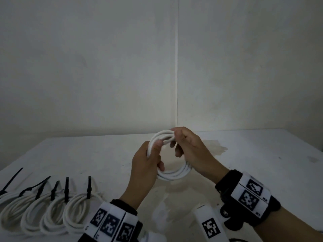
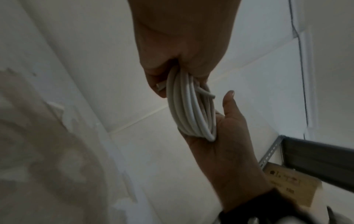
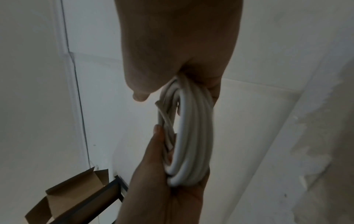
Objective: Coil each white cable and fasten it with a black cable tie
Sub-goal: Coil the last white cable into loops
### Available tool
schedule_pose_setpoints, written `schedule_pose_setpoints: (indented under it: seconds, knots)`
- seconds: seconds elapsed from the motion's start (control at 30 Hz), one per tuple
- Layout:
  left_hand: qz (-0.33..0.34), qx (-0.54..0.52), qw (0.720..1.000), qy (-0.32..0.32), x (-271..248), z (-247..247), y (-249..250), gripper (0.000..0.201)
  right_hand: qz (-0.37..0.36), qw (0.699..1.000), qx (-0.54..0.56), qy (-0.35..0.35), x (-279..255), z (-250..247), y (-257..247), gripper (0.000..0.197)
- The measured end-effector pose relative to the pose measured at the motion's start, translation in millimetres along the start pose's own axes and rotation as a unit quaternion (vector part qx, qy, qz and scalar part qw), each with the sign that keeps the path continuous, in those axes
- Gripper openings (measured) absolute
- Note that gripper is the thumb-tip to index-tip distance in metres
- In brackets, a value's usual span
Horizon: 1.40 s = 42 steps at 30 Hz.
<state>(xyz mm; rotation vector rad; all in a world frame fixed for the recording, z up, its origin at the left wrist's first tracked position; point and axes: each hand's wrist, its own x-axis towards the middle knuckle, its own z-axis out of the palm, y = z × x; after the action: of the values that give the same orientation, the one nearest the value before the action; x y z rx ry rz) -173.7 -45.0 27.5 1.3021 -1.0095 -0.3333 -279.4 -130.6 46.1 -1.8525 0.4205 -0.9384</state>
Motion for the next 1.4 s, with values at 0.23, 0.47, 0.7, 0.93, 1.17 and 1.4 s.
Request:
schedule_pose_setpoints:
  seconds: [0.23,0.47,0.7,0.93,1.17,1.4]
  knots:
    - [-0.024,0.012,1.000,-0.015,-2,-5,-3,0.036,0.001,0.998,-0.024,0.065,1,3,5,0.018]
    - [-0.133,-0.022,0.983,-0.124,3,-10,11,0.039,0.018,0.996,-0.084,-0.005,2,-6,4,0.020]
    - [-0.220,-0.229,0.945,-0.073,-1,7,16,0.034,0.024,0.998,-0.061,-0.015,6,-8,-1,0.019]
    - [-0.197,-0.243,0.948,-0.059,4,4,12,0.031,0.031,0.999,-0.031,0.024,-3,-3,2,0.017]
    - [-0.107,0.007,0.994,-0.024,6,-8,6,0.022,0.009,0.996,-0.091,0.014,-3,-2,3,0.016]
    - [0.005,0.125,0.986,-0.107,6,-20,5,0.014,0.003,0.986,-0.140,-0.085,-6,-7,2,0.021]
